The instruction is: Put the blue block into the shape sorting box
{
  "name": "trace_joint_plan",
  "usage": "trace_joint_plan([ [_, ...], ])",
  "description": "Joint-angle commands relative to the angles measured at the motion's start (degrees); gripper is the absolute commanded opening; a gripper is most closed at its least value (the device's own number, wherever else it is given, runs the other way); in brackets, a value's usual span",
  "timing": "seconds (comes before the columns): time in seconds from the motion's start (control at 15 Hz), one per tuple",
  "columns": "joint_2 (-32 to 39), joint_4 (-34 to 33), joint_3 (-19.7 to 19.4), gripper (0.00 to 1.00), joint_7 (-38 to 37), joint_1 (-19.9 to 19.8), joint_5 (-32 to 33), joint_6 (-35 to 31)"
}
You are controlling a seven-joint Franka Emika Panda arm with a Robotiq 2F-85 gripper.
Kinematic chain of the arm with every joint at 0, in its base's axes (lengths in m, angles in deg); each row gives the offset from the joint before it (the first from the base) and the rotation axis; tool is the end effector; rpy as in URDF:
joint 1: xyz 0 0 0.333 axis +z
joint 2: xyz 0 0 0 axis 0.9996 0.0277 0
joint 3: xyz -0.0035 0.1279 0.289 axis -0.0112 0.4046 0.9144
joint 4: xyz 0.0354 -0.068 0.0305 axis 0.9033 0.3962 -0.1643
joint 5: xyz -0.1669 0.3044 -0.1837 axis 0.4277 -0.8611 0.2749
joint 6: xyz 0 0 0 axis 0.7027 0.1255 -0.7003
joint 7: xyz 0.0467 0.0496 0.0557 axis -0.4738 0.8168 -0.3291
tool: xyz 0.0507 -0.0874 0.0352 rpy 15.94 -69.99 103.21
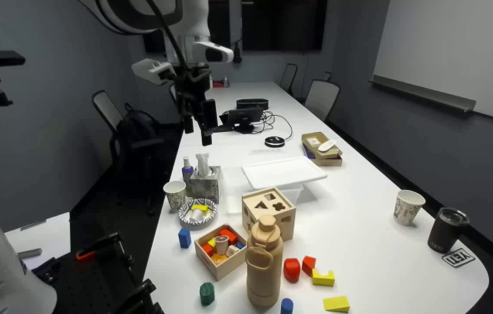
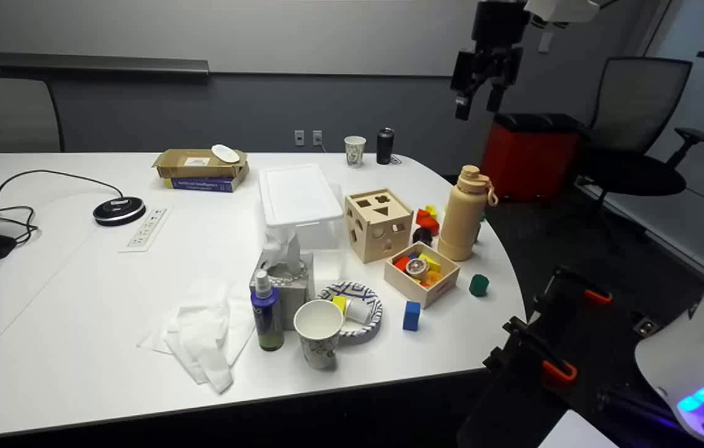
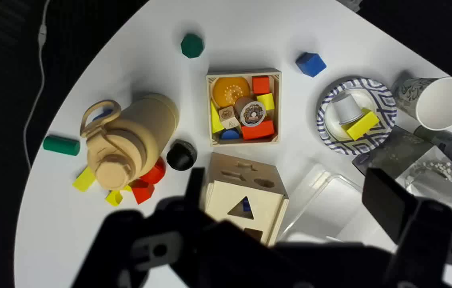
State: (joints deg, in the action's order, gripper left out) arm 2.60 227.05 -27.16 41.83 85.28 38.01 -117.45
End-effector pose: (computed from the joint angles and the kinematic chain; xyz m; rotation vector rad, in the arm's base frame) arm 0.4190 -0.0475 0.4201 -3.1340 0.1612 -0.0169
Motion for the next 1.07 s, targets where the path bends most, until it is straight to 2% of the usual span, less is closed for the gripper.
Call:
trace_joint_plan([
  [0.0, 0.01, -0.08, 0.10, 1.00, 0.06, -0.11, -0.05, 0.11],
  [0.4, 0.01, -0.08, 0.10, 1.00, 0.06, -0.11, -0.05, 0.11],
  [0.53, 1.70, -0.37, 1.46, 1.00, -0.25, 0.95, 0.27, 0.18],
  [0.8, 9.66, -2.22, 4.63, 1.00, 4.21, 5.58, -0.73, 0.00],
  [1.0, 16.95, -3.39, 7.40, 1.00, 5.48, 7.78, 2.21, -0.03],
])
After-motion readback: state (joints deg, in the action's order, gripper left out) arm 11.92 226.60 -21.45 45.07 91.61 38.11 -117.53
